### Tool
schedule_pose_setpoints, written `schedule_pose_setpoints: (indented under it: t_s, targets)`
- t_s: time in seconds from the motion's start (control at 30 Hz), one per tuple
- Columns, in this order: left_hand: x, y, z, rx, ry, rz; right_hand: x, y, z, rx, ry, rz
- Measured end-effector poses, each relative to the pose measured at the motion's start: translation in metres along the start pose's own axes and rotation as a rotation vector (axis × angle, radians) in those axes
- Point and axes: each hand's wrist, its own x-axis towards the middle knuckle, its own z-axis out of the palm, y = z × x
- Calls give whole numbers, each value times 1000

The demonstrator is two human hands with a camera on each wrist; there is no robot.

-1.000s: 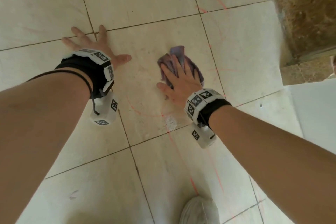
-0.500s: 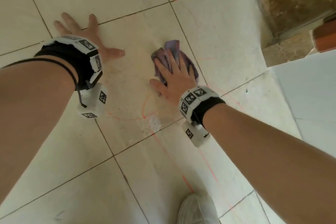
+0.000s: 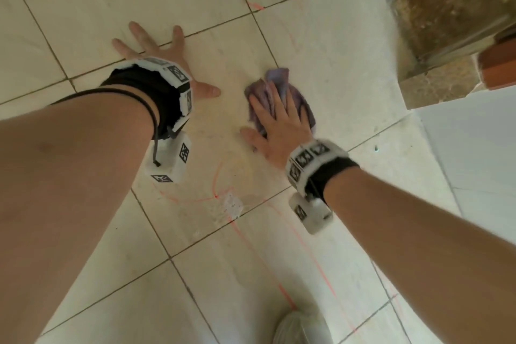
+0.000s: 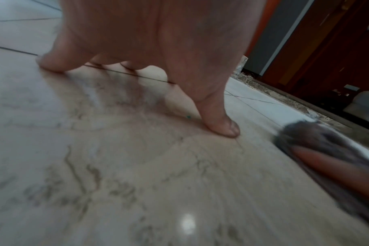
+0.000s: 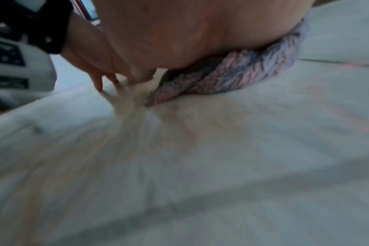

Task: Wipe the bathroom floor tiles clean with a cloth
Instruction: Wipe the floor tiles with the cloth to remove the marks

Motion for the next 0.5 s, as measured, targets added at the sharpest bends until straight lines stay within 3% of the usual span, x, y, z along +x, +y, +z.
schedule_pose_setpoints:
  t_s: [0.17,0.3,0.5]
  targets:
    - [-5,4,-10,2,-49,-17,3,55,-15,32,-15,193]
    - [1,7,-16,33,-76,-21,57,41,-43,159,73,319]
    - [11,10,-20,57,-65,-23,57,10,-41,103,63,114]
